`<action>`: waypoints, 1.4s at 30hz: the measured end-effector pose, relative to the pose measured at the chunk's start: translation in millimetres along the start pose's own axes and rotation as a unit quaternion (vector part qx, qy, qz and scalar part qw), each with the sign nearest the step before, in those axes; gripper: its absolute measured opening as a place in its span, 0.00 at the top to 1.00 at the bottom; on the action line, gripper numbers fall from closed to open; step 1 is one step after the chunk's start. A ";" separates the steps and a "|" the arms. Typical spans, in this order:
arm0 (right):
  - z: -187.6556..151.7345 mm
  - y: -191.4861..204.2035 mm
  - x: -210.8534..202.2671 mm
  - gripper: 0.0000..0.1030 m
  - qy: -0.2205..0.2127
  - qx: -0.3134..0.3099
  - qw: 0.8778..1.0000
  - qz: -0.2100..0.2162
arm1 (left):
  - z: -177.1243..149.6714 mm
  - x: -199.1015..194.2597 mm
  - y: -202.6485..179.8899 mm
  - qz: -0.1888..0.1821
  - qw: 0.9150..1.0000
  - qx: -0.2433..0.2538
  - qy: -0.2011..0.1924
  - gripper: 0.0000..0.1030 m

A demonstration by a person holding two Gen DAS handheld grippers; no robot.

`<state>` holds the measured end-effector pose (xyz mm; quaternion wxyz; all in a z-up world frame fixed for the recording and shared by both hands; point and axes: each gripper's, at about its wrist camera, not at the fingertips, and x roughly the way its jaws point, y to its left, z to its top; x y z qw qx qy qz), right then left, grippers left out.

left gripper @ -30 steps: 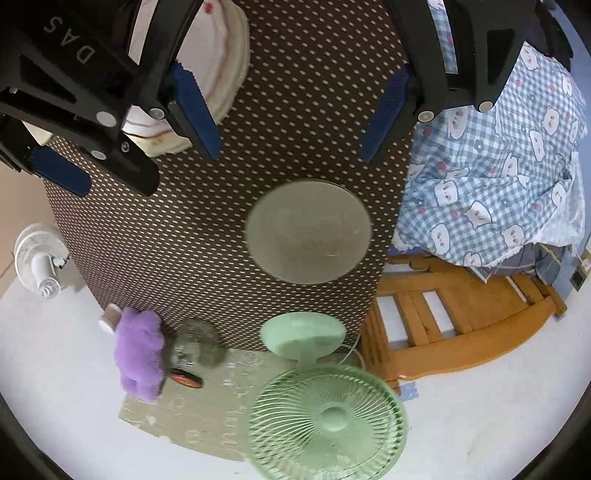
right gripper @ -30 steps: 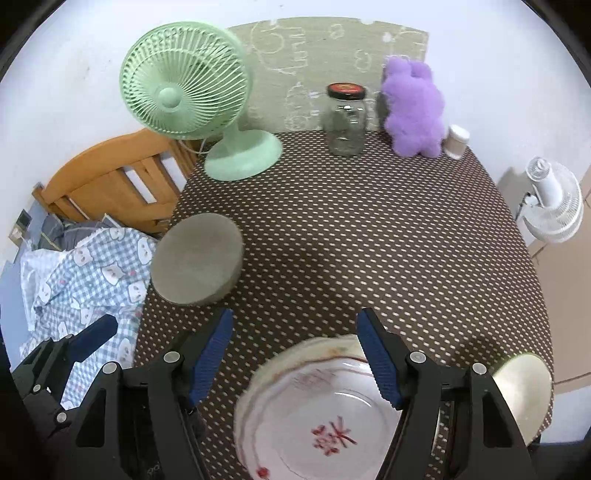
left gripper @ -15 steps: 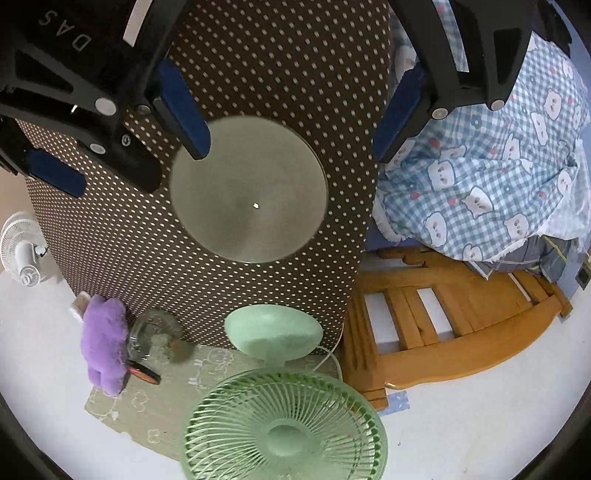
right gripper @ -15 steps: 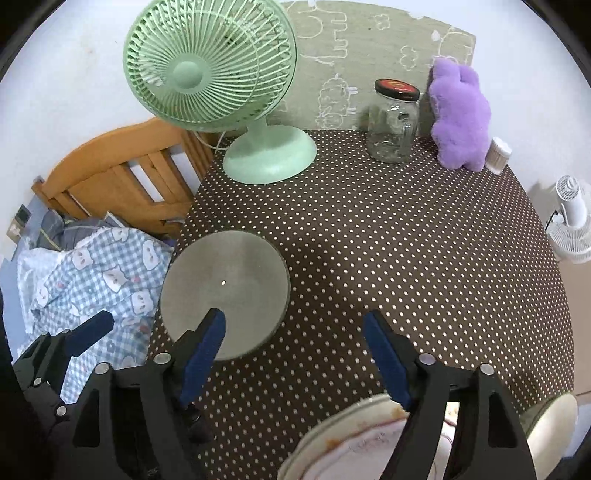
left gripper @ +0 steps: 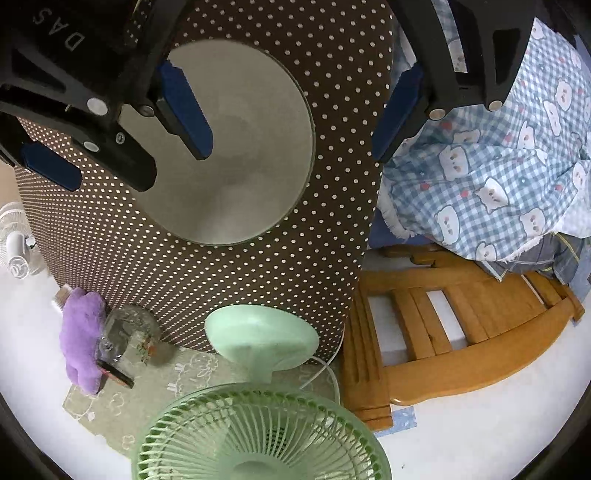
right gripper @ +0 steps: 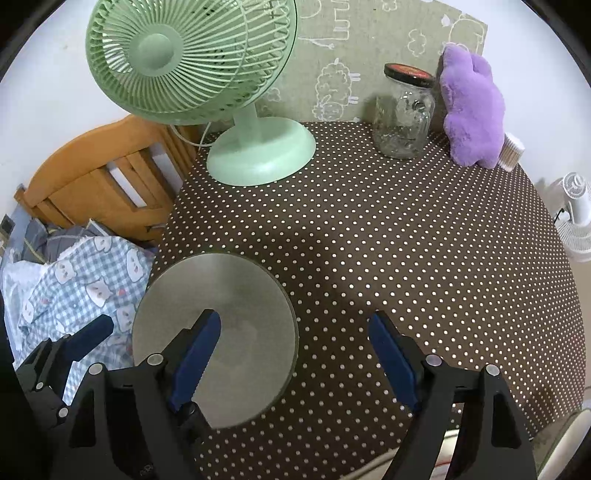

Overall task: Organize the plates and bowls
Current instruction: 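Close the right gripper on the grey bowl rim and lift it, then carry the held grey bowl with the right gripper over the plate stack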

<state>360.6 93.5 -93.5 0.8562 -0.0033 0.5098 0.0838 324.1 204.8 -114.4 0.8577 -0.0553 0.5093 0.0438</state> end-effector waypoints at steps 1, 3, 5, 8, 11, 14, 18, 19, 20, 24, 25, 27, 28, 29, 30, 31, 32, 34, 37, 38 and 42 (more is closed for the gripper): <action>0.4 0.8 2.9 0.27 0.001 0.000 1.000 -0.001 | 0.9 2.8 0.5 -0.001 1.000 0.001 0.002 0.24; 1.1 3.2 9.9 0.33 0.007 -0.002 1.000 -0.005 | 1.3 8.3 0.3 -0.009 1.000 0.002 0.010 0.33; 1.5 2.4 16.1 0.42 0.016 -0.001 1.000 -0.007 | 1.4 13.4 1.0 -0.005 1.000 0.001 0.017 0.51; 1.0 2.9 25.4 0.56 0.031 0.001 1.000 -0.006 | 1.0 19.3 1.5 -0.004 1.000 0.001 0.025 0.62; 0.3 5.0 30.1 0.66 0.035 -0.003 0.999 -0.007 | 0.6 22.6 2.2 0.008 1.000 0.003 0.026 0.69; 0.1 8.1 34.1 0.75 0.038 -0.010 0.999 -0.002 | 0.5 24.0 0.8 0.010 1.000 0.006 0.026 0.80; 1.4 10.8 36.6 0.77 0.039 -0.014 0.999 -0.005 | 0.9 24.8 1.4 0.012 1.000 0.003 0.026 0.84; 1.4 11.2 36.6 0.77 0.040 -0.014 0.999 -0.006 | 0.8 24.9 1.9 0.012 1.000 0.003 0.027 0.84; 1.4 11.4 36.5 0.78 0.041 -0.013 0.999 -0.007 | 1.1 24.7 1.9 0.012 1.000 0.004 0.029 0.84; 0.0 11.5 34.6 0.78 0.045 -0.012 0.999 -0.010 | 0.5 24.0 0.2 0.011 0.999 0.014 0.033 0.84; -1.0 11.5 33.3 0.78 0.045 -0.014 0.999 -0.012 | -0.3 22.9 -0.8 0.010 0.999 0.016 0.034 0.84; -2.1 10.6 30.3 0.78 0.044 -0.015 0.999 -0.013 | -1.7 18.7 -3.0 0.010 0.999 0.022 0.031 0.84; -2.8 10.0 28.1 0.78 0.043 -0.016 0.999 -0.013 | -2.2 16.3 -4.4 0.011 0.999 0.024 0.029 0.84; -3.5 9.0 25.2 0.78 0.041 -0.017 0.999 -0.013 | -2.4 14.3 -6.2 0.011 0.999 0.024 0.027 0.84; -3.7 8.1 23.7 0.78 0.040 -0.017 0.999 -0.012 | -2.4 13.0 -6.6 0.011 0.999 0.024 0.027 0.84; -4.3 7.1 21.3 0.78 0.040 -0.018 0.999 -0.012 | -3.1 10.7 -8.4 0.009 0.999 0.023 0.027 0.84; -5.2 5.5 18.0 0.78 0.039 -0.019 0.999 -0.013 | -3.6 9.2 -9.8 0.008 0.999 0.021 0.028 0.84; -6.8 2.8 14.1 0.78 0.039 -0.019 0.999 -0.015 | -5.7 5.0 -14.5 0.006 0.999 0.016 0.032 0.84; -10.2 -2.9 6.3 0.78 0.041 -0.017 0.999 -0.016 | -7.4 -1.5 -22.1 0.005 0.999 0.014 0.033 0.84; -11.6 -5.7 2.3 0.78 0.040 -0.017 0.999 -0.016 | -8.1 -3.9 -24.7 0.005 0.999 0.014 0.032 0.84; -14.1 -13.2 -8.6 0.78 0.037 -0.017 0.999 -0.014 | -11.1 -14.9 -34.5 0.006 1.000 0.013 0.028 0.84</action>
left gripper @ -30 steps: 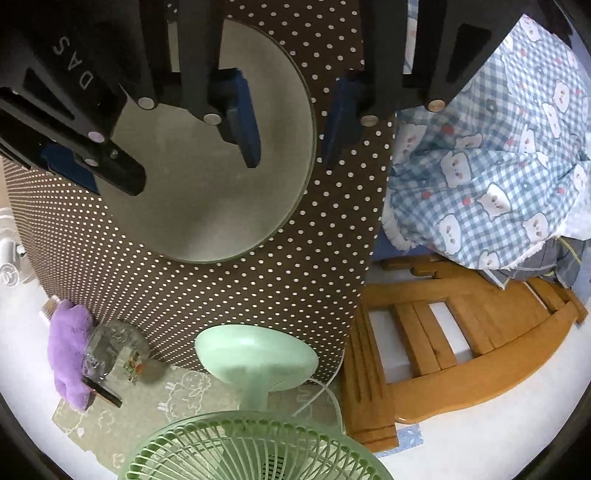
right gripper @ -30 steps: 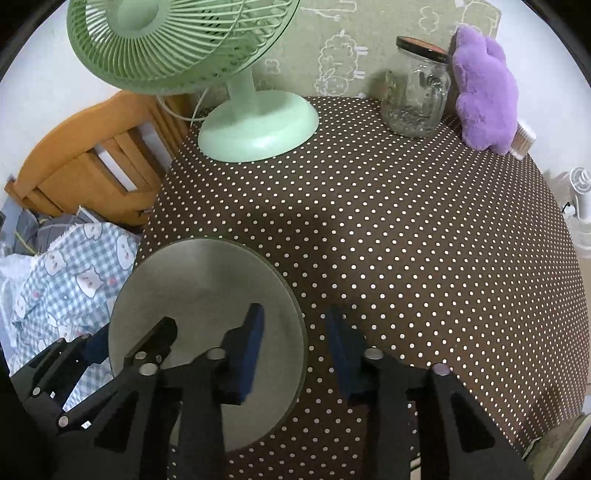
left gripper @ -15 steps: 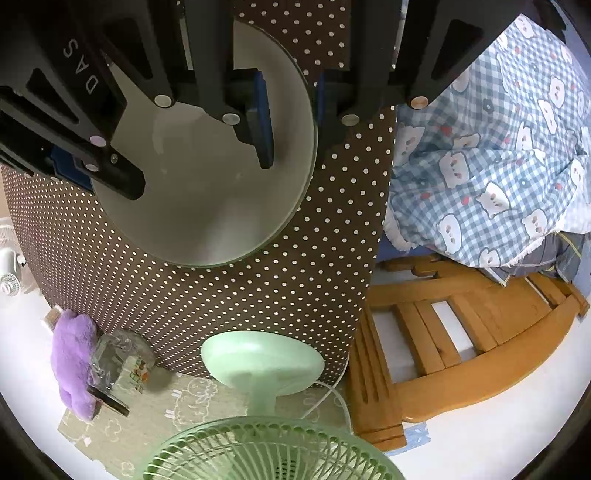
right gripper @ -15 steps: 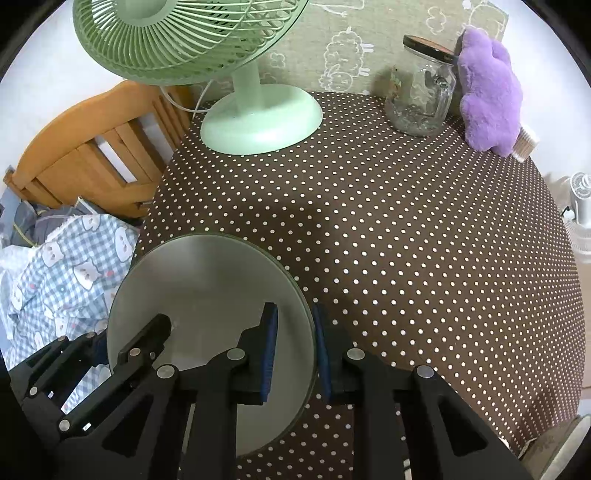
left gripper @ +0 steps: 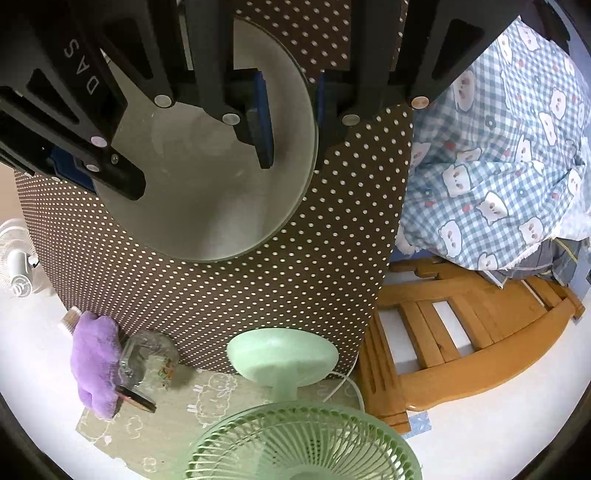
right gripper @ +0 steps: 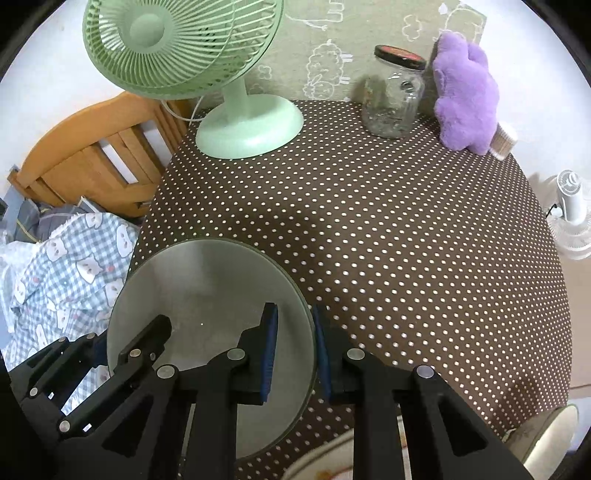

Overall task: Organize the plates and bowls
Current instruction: 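Carry the held grey bowl with the right gripper over the plate stack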

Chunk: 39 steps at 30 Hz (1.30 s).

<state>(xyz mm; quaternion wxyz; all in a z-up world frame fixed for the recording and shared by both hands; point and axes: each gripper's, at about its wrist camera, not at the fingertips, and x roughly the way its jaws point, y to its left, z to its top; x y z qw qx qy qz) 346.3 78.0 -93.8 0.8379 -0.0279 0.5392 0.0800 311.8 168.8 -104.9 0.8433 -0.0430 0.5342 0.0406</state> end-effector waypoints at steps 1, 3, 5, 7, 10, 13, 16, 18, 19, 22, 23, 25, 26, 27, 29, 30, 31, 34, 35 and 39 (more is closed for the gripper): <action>-0.6 -2.8 -3.0 0.78 -0.001 0.000 1.000 0.001 | -0.8 -3.3 -2.8 0.003 1.000 -0.004 0.002 0.84; -2.4 -7.9 -9.9 0.78 -0.004 -0.001 1.000 0.001 | -2.0 -8.6 -8.1 0.003 1.000 -0.004 -0.002 0.84; -4.9 -13.1 -16.7 0.78 -0.008 -0.001 1.000 0.001 | -3.4 -14.0 -13.9 0.003 1.000 -0.003 -0.005 0.84; -6.9 -18.9 -23.1 0.78 -0.011 -0.001 1.000 0.002 | -5.2 -20.2 -20.8 0.005 1.000 -0.005 -0.008 0.84; -10.1 -27.7 -33.2 0.78 -0.017 -0.002 1.000 0.006 | -8.3 -30.4 -31.7 0.008 1.000 -0.006 -0.014 0.84; -13.8 -36.5 -42.6 0.78 -0.021 -0.002 1.000 0.010 | -11.6 -40.3 -43.1 0.014 1.000 -0.007 -0.018 0.84; -17.4 -47.7 -52.0 0.78 -0.024 -0.002 1.000 0.018 | -15.5 -49.6 -52.7 0.016 1.000 -0.014 -0.018 0.84; -19.3 -55.8 -58.9 0.78 -0.027 -0.004 0.999 0.022 | -17.5 -55.4 -58.5 0.018 1.000 -0.015 -0.021 0.84; -20.7 -59.7 -62.5 0.78 -0.028 -0.006 0.999 0.023 | -19.5 -58.8 -62.9 0.019 0.999 -0.016 -0.023 0.84; -26.7 -70.7 -71.6 0.78 -0.032 -0.010 0.999 0.024 | -25.0 -66.6 -73.6 0.019 0.999 -0.019 -0.025 0.84; -28.7 -75.7 -75.1 0.78 -0.032 -0.010 0.999 0.024 | -26.6 -68.5 -77.0 0.019 0.999 -0.020 -0.026 0.84; -32.4 -86.3 -81.4 0.78 -0.031 -0.011 0.999 0.024 | -30.5 -74.1 -87.6 0.018 0.999 -0.022 -0.027 0.84; -34.4 -91.7 -85.1 0.78 -0.032 -0.011 0.999 0.023 | -32.5 -75.9 -91.7 0.017 0.999 -0.022 -0.028 0.84; -36.0 -96.7 -88.3 0.78 -0.034 -0.011 0.999 0.022 | -34.3 -78.6 -96.7 0.016 0.999 -0.021 -0.029 0.84; -39.8 -106.7 -95.0 0.78 -0.037 -0.011 0.999 0.020 | -37.8 -84.6 -109.5 0.014 0.999 -0.020 -0.033 0.84; -41.6 -111.8 -98.0 0.78 -0.039 -0.010 0.999 0.019 | -39.1 -87.1 -115.8 0.013 0.999 -0.018 -0.034 0.84; -44.4 -118.9 -102.3 0.78 -0.041 -0.009 0.999 0.018 | -40.2 -89.3 -120.6 0.012 0.999 -0.017 -0.036 0.84; -51.4 -136.5 -112.0 0.78 -0.046 -0.004 0.999 0.015 | -44.1 -95.9 -138.0 0.009 0.999 -0.013 -0.040 0.84; -53.4 -141.4 -114.4 0.78 -0.046 -0.003 0.999 0.014 | -45.5 -97.5 -141.6 0.008 0.999 -0.012 -0.041 0.84; -62.1 -163.7 -124.5 0.78 -0.051 0.002 0.999 0.009 | -52.1 -103.7 -163.7 0.002 0.999 -0.007 -0.043 0.84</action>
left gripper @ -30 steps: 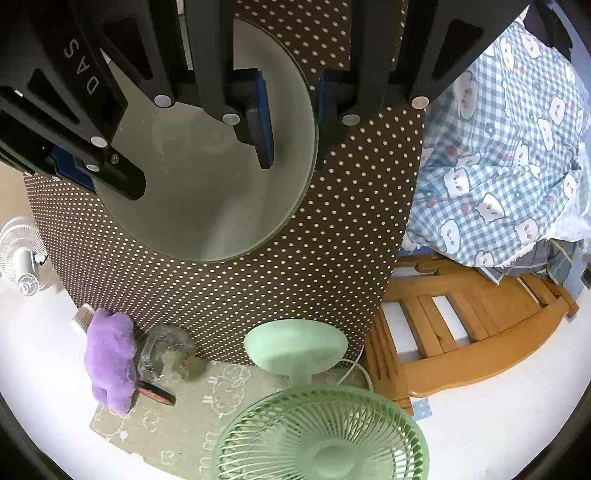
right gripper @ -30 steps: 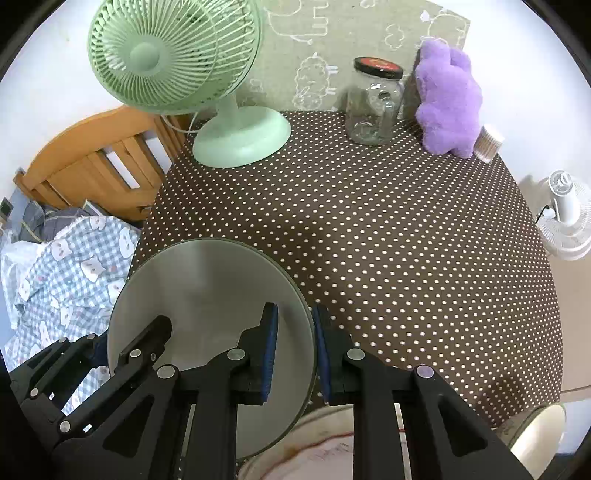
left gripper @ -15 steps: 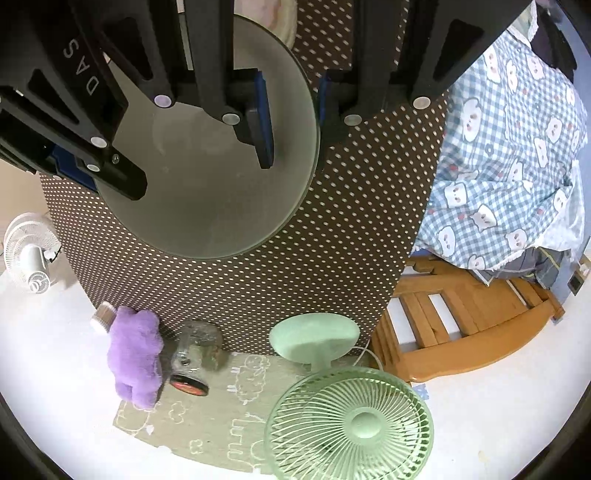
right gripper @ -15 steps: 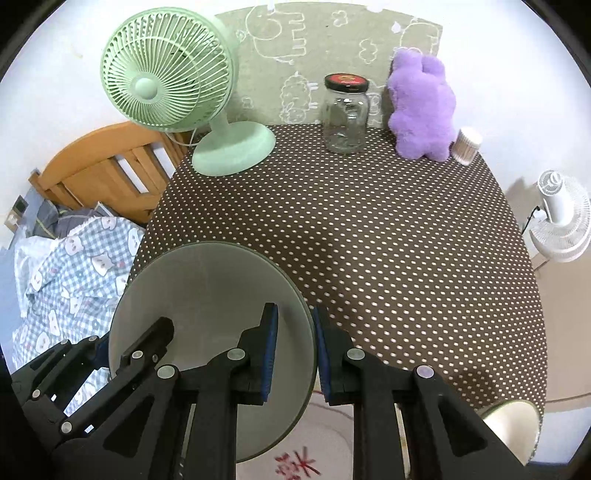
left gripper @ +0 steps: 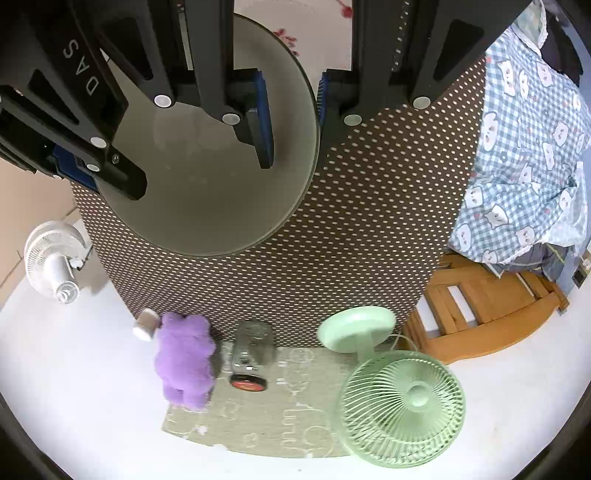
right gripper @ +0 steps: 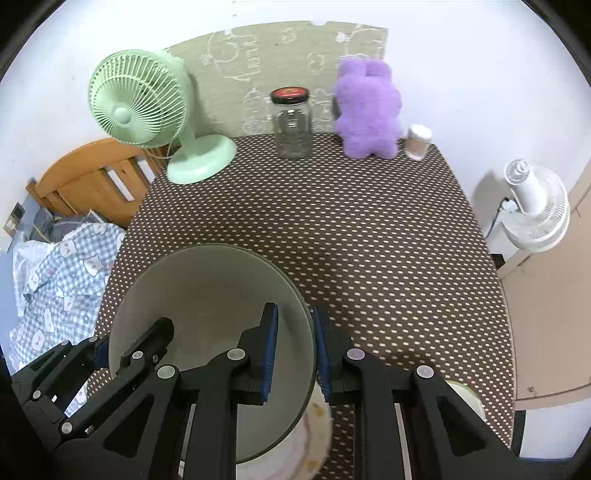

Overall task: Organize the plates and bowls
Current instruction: 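Carry the held grey bowl with the right gripper over the plate stack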

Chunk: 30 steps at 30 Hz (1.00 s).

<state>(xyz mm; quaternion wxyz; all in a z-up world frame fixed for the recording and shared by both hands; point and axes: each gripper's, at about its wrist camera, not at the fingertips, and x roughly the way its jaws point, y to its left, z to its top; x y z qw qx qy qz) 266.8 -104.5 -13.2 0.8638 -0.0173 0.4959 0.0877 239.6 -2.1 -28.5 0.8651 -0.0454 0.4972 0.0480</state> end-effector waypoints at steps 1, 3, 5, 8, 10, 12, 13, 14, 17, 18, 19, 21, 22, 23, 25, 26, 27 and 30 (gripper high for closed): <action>-1.0 -4.8 -2.1 0.78 -0.001 0.001 1.000 -0.001 | -1.7 -1.9 -6.7 -0.002 1.000 0.003 -0.002 0.84; -5.4 -17.3 -6.8 0.78 -0.003 0.004 1.000 -0.003 | -4.0 -4.7 -15.9 -0.003 1.000 0.007 -0.004 0.84; -9.8 -29.9 -11.8 0.78 -0.005 0.008 1.000 -0.005 | -6.8 -7.4 -26.2 -0.006 1.000 0.010 -0.006 0.84; -15.4 -46.5 -18.2 0.78 -0.009 0.011 1.000 -0.010 | -10.5 -10.5 -42.9 -0.010 1.000 0.013 -0.009 0.84; -18.1 -55.9 -21.1 0.78 -0.011 0.012 1.000 -0.013 | -13.6 -12.0 -54.3 -0.012 1.000 0.016 -0.010 0.84; -21.9 -66.4 -23.6 0.78 -0.012 0.013 1.000 -0.016 | -17.4 -12.9 -65.9 -0.015 1.000 0.019 -0.010 0.84; -23.5 -70.8 -25.1 0.78 -0.012 0.015 1.000 -0.018 | -19.8 -13.2 -70.9 -0.016 1.000 0.021 -0.010 0.84; -26.0 -77.9 -26.2 0.78 -0.012 0.016 1.000 -0.020 | -21.8 -13.2 -74.9 -0.016 1.000 0.022 -0.010 0.84; -31.3 -91.6 -27.4 0.78 -0.011 0.018 1.000 -0.023 | -26.2 -12.8 -89.5 -0.019 1.000 0.024 -0.008 0.84; -33.2 -96.9 -27.4 0.78 -0.010 0.018 0.999 -0.024 | -28.5 -12.2 -94.9 -0.019 0.999 0.024 -0.007 0.84; -34.8 -99.7 -27.2 0.78 -0.010 0.019 0.999 -0.025 | -30.2 -12.1 -99.0 -0.019 0.999 0.025 -0.006 0.84; -38.7 -108.8 -27.2 0.78 -0.008 0.019 0.999 -0.025 | -33.0 -11.6 -105.5 -0.019 0.999 0.026 -0.005 0.84; -40.9 -113.6 -26.7 0.78 -0.007 0.020 0.999 -0.026 | -34.7 -11.0 -109.1 -0.019 0.999 0.027 -0.004 0.84; -43.4 -118.0 -26.5 0.78 -0.006 0.021 0.999 -0.027 | -36.6 -10.3 -112.6 -0.020 0.999 0.027 -0.003 0.84; -46.3 -124.8 -25.3 0.78 -0.004 0.021 0.999 -0.027 | -39.7 -8.8 -118.4 -0.019 0.999 0.027 -0.001 0.84; -48.4 -128.2 -24.5 0.78 -0.003 0.021 0.999 -0.028 | -41.7 -8.1 -121.6 -0.019 0.999 0.027 0.001 0.84; -49.5 -130.5 -24.1 0.78 -0.001 0.021 0.999 -0.028 | -44.2 -6.8 -124.9 -0.019 0.999 0.028 0.004 0.84; -55.8 -139.1 -21.1 0.78 0.005 0.024 0.999 -0.028 | -49.5 -4.1 -133.0 -0.018 0.999 0.031 0.009 0.84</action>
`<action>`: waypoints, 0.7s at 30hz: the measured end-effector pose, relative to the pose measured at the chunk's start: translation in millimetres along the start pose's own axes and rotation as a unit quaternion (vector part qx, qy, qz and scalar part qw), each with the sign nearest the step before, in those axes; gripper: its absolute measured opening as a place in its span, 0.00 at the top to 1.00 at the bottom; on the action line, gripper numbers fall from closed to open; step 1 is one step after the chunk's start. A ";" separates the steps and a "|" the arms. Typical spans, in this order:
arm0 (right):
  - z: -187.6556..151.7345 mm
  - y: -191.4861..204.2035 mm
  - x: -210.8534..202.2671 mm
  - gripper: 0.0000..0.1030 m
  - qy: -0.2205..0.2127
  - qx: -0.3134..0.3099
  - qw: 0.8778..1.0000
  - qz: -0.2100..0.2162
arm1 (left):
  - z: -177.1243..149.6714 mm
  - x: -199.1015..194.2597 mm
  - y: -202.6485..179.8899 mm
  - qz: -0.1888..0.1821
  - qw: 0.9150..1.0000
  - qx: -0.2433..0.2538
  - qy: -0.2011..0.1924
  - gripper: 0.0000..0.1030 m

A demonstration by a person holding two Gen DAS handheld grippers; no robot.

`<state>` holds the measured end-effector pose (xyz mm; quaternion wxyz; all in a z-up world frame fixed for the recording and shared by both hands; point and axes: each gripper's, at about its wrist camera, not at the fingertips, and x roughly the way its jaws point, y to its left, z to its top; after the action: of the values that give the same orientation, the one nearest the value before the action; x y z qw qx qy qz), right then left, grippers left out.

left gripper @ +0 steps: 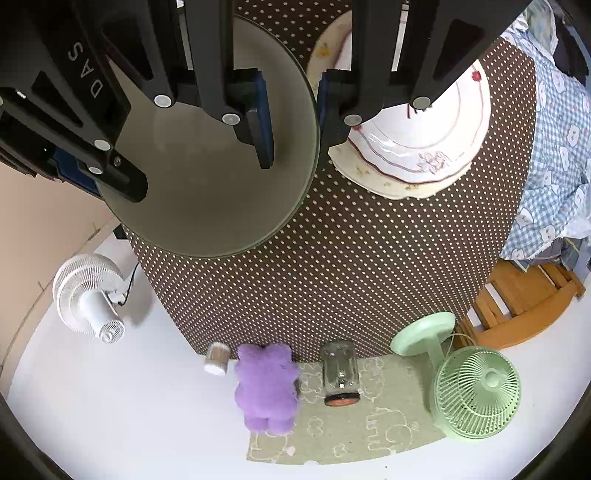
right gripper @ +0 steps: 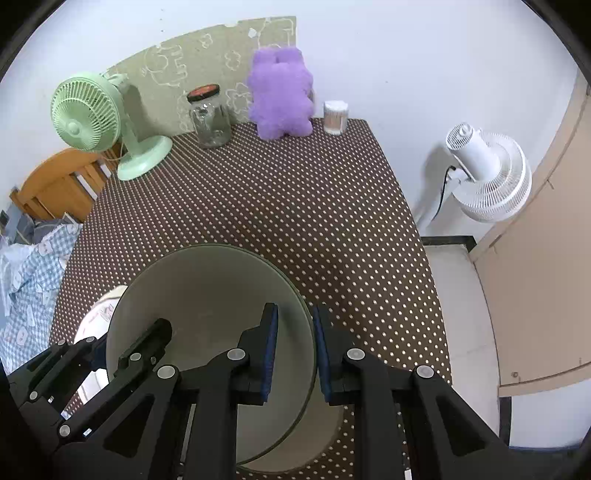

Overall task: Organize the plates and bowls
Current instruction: 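Carry the held grey bowl with the right gripper over the plate stack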

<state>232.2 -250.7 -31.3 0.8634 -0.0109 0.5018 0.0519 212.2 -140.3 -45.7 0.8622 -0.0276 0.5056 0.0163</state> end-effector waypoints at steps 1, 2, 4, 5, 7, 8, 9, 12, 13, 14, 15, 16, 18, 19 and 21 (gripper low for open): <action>-1.9 -2.8 1.2 0.78 0.002 0.001 1.000 0.000 | -1.0 0.4 -1.7 0.000 1.000 0.001 0.001 0.84; -2.9 -5.0 2.3 0.78 0.004 0.002 1.000 0.001 | -2.5 1.0 -3.8 0.000 1.000 0.001 0.001 0.84; -5.8 -8.7 5.2 0.78 0.010 0.003 1.000 0.002 | -5.9 2.3 -7.4 0.002 1.000 0.001 0.004 0.84; -7.3 -9.7 6.6 0.78 0.012 0.004 1.000 0.003 | -6.8 3.3 -8.4 0.003 1.000 0.001 0.006 0.84; -10.6 -12.5 9.6 0.78 0.017 0.003 1.000 0.004 | -9.5 6.4 -11.1 0.005 1.000 0.002 0.012 0.84; -12.2 -13.8 11.3 0.78 0.020 0.003 1.000 0.004 | -10.6 8.1 -12.1 0.005 1.000 0.001 0.014 0.84; -13.2 -14.4 12.2 0.78 0.022 0.003 1.000 0.004 | -12.1 9.8 -13.3 0.005 1.000 0.001 0.017 0.84; -17.5 -16.2 16.6 0.78 0.031 0.005 1.000 0.004 | -16.1 14.2 -16.4 0.005 1.000 -0.001 0.027 0.84; -18.5 -16.3 17.6 0.78 0.033 0.005 0.999 0.003 | -16.6 15.1 -17.2 0.005 1.000 -0.001 0.029 0.84; -20.2 -17.1 18.8 0.78 0.035 0.006 0.999 0.002 | -17.0 16.1 -18.1 0.005 1.000 -0.001 0.031 0.84; -21.7 -17.8 19.9 0.78 0.037 0.006 0.999 0.002 | -17.9 17.1 -19.0 0.005 0.999 -0.001 0.034 0.84; -23.0 -18.4 21.1 0.78 0.040 0.006 0.999 0.002 | -18.7 18.5 -19.8 0.004 0.999 -0.001 0.038 0.84; -24.8 -19.6 22.9 0.78 0.043 0.007 0.999 0.001 | -21.5 20.2 -20.6 0.004 0.999 -0.002 0.043 0.84; -26.2 -20.0 24.1 0.78 0.046 0.007 0.999 0.001 | -22.8 21.4 -20.8 0.004 0.999 -0.002 0.046 0.84; -28.3 -20.4 26.6 0.78 0.051 0.007 0.999 0.002 | -24.7 23.9 -21.7 0.005 0.999 -0.003 0.052 0.84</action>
<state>222.8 -270.9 -69.1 0.8369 -0.0063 0.5452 0.0488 203.5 -163.6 -77.9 0.8346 -0.0286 0.5497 0.0206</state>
